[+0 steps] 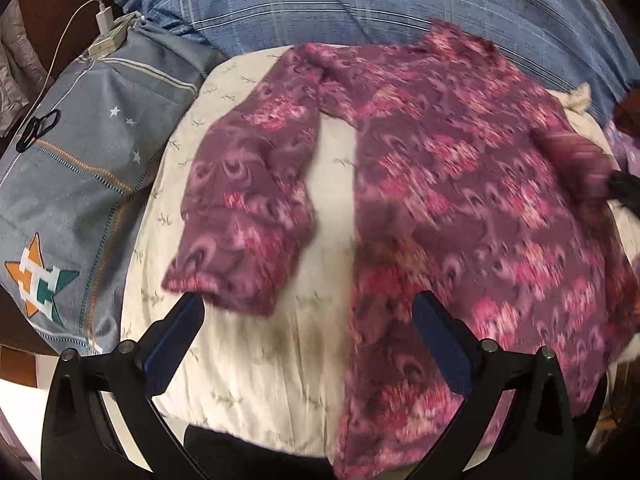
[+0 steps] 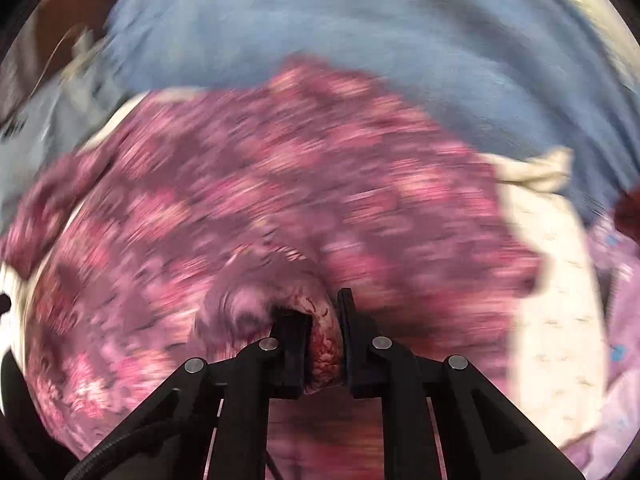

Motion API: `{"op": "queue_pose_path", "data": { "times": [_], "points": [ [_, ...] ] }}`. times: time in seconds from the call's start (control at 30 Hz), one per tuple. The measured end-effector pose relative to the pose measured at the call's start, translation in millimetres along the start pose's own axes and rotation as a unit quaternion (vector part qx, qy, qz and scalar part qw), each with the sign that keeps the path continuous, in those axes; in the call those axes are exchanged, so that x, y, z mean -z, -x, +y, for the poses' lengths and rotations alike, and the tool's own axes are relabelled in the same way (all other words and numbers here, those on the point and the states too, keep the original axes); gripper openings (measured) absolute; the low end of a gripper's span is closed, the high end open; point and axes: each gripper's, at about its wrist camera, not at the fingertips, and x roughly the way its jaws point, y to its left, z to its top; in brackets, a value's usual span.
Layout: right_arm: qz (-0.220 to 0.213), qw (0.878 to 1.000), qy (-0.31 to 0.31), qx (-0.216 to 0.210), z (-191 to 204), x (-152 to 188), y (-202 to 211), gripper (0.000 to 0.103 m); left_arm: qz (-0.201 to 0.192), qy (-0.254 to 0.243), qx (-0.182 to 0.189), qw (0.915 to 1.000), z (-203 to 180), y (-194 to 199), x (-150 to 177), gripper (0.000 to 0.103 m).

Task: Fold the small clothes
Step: 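Grasp the shirt's side edge with the right tool and lift it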

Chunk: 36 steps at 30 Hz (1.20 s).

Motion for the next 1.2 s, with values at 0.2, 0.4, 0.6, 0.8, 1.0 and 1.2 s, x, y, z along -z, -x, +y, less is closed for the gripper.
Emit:
{"op": "queue_pose_path", "data": {
  "times": [0.2,0.4,0.6,0.8,1.0,1.2],
  "points": [
    [-0.022,0.978,-0.180,0.107,-199.9,-10.6,24.7,0.013,0.009,0.034,-0.042,0.9985,15.1,-32.7,-38.5,0.103],
    [0.027,0.924,-0.314,0.215,-347.6,16.5,-4.4,0.013,0.028,0.084,-0.097,0.9913,44.2,-77.8,-72.0,0.103],
    [-0.001,0.916,-0.371,0.155,-372.1,33.6,-8.2,0.028,0.059,0.138,-0.108,0.9827,79.6,-102.4,-90.2,0.103],
    [-0.072,0.916,-0.355,0.172,-357.3,44.5,54.3,0.054,-0.019,0.182,-0.085,0.9795,117.0,-31.1,-91.1,0.103],
    [-0.085,0.922,-0.348,0.149,-329.4,59.3,90.8,0.066,-0.023,0.208,0.013,0.9778,115.5,-3.6,-61.2,0.103],
    [-0.060,0.918,-0.380,0.099,-324.7,90.7,87.7,0.066,0.020,0.162,0.074,0.9838,56.1,-32.3,-32.3,0.103]
  ]
}}
